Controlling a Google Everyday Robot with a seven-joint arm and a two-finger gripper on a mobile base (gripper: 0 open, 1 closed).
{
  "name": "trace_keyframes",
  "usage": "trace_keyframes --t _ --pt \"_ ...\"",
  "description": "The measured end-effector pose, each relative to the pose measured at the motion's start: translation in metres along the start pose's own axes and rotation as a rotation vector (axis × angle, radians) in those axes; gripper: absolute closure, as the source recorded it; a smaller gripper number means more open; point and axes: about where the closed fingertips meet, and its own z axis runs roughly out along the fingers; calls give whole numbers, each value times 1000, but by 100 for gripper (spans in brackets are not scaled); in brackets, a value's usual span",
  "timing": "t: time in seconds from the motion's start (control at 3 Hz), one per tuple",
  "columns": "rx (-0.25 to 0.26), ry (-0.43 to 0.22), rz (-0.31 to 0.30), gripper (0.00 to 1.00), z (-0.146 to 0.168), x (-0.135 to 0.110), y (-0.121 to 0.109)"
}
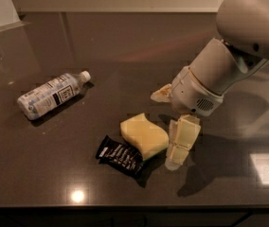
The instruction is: Move sponge near rxbar chocolate
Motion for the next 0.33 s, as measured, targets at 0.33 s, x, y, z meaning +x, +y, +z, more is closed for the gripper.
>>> trace_keyframes --t 0.33 --pt "0 0 0 0 0 0 0"
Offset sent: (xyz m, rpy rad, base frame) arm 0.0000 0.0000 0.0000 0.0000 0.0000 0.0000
